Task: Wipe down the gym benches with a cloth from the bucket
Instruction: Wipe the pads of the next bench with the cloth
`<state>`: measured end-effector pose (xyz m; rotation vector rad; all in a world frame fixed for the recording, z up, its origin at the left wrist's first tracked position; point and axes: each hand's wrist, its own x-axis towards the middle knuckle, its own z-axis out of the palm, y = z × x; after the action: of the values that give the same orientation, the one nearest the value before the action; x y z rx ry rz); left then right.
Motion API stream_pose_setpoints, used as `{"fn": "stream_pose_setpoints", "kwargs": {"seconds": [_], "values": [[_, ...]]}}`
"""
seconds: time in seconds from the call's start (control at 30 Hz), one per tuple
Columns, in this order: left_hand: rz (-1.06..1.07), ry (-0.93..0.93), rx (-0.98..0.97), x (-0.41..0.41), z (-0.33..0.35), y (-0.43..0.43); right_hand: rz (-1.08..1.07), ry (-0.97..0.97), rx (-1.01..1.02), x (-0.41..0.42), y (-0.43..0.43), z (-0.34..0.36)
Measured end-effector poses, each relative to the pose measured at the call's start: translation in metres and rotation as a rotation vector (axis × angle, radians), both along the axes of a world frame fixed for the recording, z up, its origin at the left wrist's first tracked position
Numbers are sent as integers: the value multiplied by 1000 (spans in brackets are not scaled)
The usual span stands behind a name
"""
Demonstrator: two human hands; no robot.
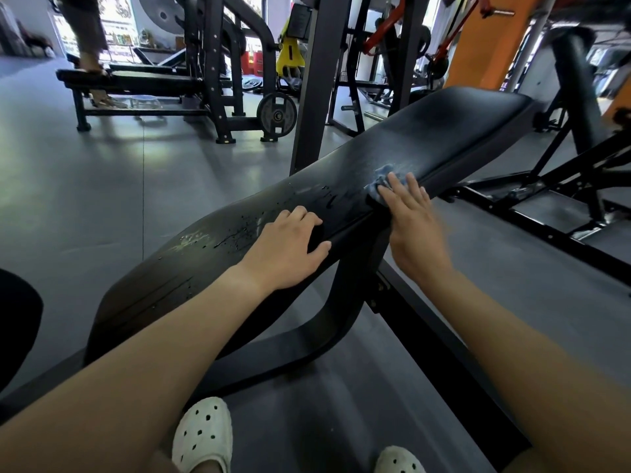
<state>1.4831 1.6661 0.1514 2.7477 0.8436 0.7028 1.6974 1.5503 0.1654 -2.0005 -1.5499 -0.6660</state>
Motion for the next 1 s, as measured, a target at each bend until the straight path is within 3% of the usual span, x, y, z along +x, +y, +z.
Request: {"fn": "stream_pose_setpoints", "kwargs": {"seconds": [0.13, 0.33, 0.5, 0.67, 0.9, 1.0], "values": [[6, 2, -5, 1, 1, 1, 26, 16, 6, -25, 12, -5], [20, 2, -2, 0, 2, -3, 231, -168, -224, -40, 17, -4], [10, 24, -41, -6, 3, -3, 65, 2, -83, -8, 12, 14], [20, 83, -12, -6, 12, -5, 44, 69, -49, -17, 16, 9], [-13, 3, 17, -11, 0, 5, 253, -104, -267, -59, 19, -10], [-41, -25, 34, -13, -4, 13, 180, -176, -297, -45, 26, 0]]}}
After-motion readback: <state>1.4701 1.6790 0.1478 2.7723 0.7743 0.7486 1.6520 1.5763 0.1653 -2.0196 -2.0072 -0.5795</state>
